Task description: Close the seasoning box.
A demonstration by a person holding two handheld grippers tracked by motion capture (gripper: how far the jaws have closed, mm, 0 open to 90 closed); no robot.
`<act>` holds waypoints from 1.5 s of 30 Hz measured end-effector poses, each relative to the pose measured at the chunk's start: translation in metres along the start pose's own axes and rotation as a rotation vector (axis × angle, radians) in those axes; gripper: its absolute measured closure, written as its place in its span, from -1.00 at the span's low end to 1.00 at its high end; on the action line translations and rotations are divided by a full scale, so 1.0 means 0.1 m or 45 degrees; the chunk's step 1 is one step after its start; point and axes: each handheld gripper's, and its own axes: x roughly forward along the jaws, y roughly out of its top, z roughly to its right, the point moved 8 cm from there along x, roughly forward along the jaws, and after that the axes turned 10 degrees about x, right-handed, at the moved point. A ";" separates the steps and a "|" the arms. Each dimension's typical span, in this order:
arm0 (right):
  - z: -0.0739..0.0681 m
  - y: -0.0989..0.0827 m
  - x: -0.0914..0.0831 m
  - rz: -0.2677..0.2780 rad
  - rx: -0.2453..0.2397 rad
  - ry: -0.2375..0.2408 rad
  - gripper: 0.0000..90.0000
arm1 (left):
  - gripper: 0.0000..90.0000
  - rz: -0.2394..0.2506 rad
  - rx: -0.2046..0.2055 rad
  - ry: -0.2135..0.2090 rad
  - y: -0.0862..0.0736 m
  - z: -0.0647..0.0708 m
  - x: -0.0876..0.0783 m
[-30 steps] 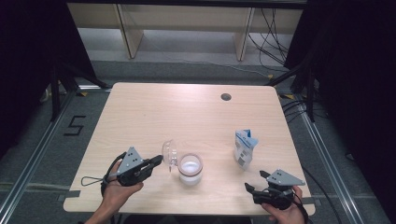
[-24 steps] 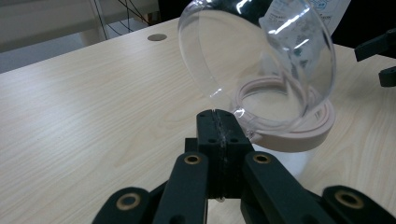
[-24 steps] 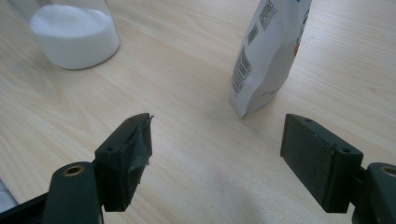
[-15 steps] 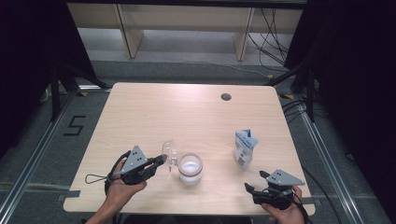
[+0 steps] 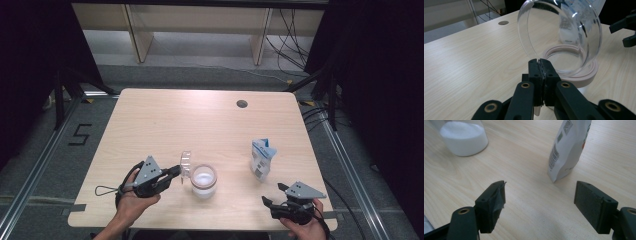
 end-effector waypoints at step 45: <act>-0.03 0.01 0.01 0.027 0.046 0.033 -0.48 | -0.30 -0.034 -0.163 -0.032 -0.04 0.03 -0.07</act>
